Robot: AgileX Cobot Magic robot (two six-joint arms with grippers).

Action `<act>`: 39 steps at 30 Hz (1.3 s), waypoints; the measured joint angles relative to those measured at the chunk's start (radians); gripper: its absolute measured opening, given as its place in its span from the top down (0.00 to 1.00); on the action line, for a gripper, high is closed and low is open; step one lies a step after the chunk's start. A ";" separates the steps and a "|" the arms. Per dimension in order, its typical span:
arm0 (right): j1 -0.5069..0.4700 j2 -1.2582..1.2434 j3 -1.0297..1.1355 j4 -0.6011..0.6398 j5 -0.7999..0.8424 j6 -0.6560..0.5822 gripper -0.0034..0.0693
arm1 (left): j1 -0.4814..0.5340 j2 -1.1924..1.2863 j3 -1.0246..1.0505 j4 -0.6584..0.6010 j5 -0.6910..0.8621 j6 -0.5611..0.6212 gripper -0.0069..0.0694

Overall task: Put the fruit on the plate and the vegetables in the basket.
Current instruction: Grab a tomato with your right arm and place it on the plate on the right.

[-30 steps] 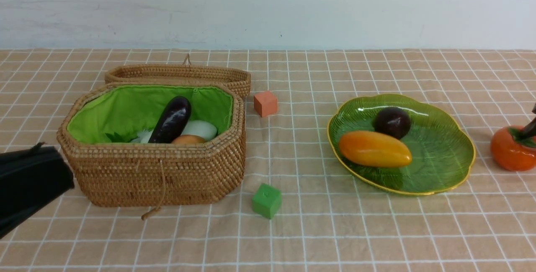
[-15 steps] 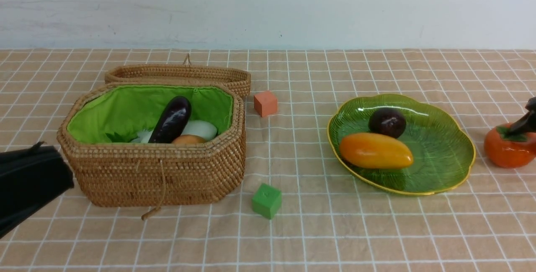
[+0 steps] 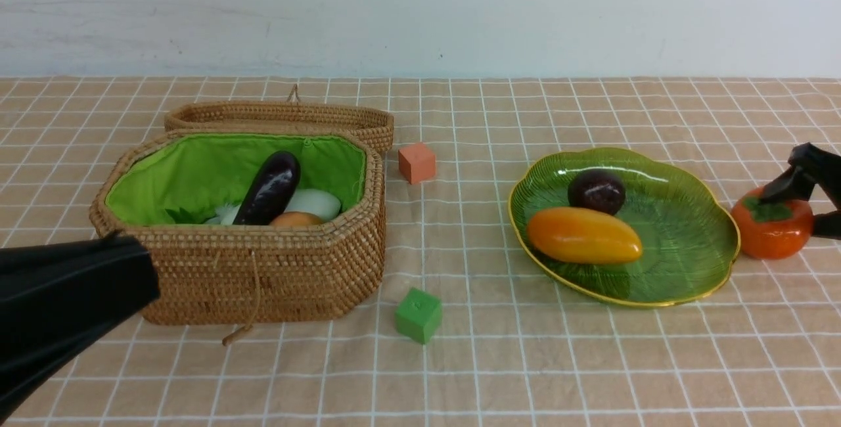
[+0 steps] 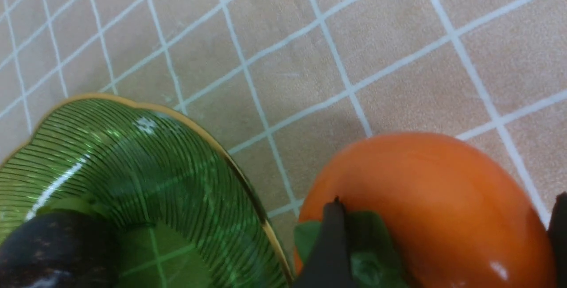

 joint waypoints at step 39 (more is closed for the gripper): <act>-0.034 0.064 -0.020 0.134 0.039 -0.129 0.25 | 0.000 0.002 0.000 0.002 -0.031 0.000 0.86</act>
